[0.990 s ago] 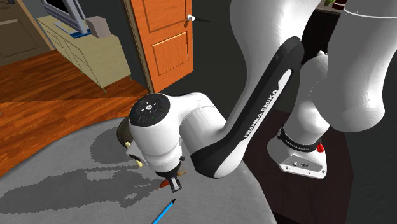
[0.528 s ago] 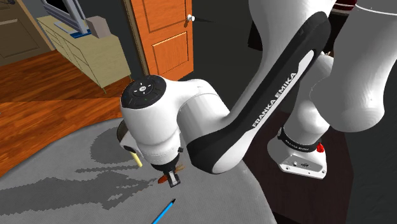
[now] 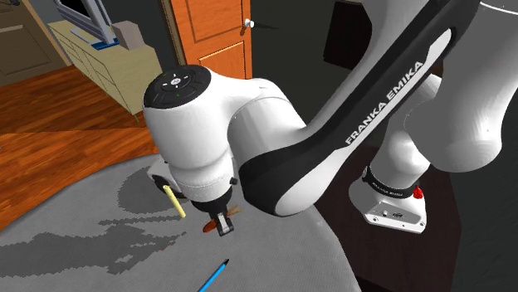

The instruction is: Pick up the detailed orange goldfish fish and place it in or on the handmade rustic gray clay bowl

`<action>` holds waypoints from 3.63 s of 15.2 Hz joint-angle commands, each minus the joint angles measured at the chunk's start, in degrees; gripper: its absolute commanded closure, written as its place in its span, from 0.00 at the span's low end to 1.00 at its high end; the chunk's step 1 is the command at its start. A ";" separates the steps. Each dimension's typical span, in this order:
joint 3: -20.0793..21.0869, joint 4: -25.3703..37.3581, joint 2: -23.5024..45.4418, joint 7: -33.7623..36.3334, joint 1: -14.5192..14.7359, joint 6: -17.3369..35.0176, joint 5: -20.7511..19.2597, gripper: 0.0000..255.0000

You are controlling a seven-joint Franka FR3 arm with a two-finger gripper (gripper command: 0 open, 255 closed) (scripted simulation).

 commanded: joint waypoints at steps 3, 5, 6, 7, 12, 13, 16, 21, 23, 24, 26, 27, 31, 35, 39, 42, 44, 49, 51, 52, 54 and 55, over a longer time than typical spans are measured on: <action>-0.11 1.05 -2.44 -1.17 0.19 -3.29 1.53 1.00; -0.22 1.64 -3.57 -1.70 0.27 -4.92 2.16 1.00; -0.28 1.96 -4.11 -1.94 0.30 -5.74 2.45 1.00; -0.35 2.29 -4.64 -2.17 0.34 -6.56 2.72 1.00; -0.73 4.13 -7.06 -3.18 0.52 -10.64 3.83 1.00; -0.81 4.54 -7.50 -3.35 0.54 -11.45 4.01 1.00; -2.28 6.39 -5.85 -5.51 -0.86 -11.72 2.99 1.00; -5.57 11.94 -0.82 -10.49 -4.12 -12.34 0.60 1.00; -6.77 14.61 1.44 -12.38 -5.30 -12.77 -0.23 1.00; -7.33 16.04 2.62 -13.30 -5.87 -13.03 -0.62 1.00; -8.41 19.10 5.06 -15.12 -6.95 -13.64 -1.33 1.00; -8.92 20.72 6.33 -16.01 -7.47 -13.99 -1.65 1.00; -10.38 25.76 10.76 -18.57 -8.96 -14.59 -2.64 1.00; -10.48 24.30 12.15 -18.10 -8.89 -11.79 -3.20 1.00; -10.62 23.04 13.72 -17.58 -8.79 -9.03 -3.83 1.00; -10.76 22.23 15.00 -17.15 -8.70 -6.99 -4.37 1.00; -10.90 21.60 16.23 -16.74 -8.60 -5.18 -4.88 1.00; -10.91 21.60 16.23 -16.74 -8.60 -5.18 -4.88 1.00; -10.91 21.60 16.23 -16.74 -8.60 -5.18 -4.88 1.00; -10.91 21.60 16.23 -16.74 -8.60 -5.19 -4.88 1.00; -10.91 21.60 16.23 -16.74 -8.60 -5.19 -4.88 0.00; -10.91 21.60 16.23 -16.74 -8.60 -5.19 -4.88 0.00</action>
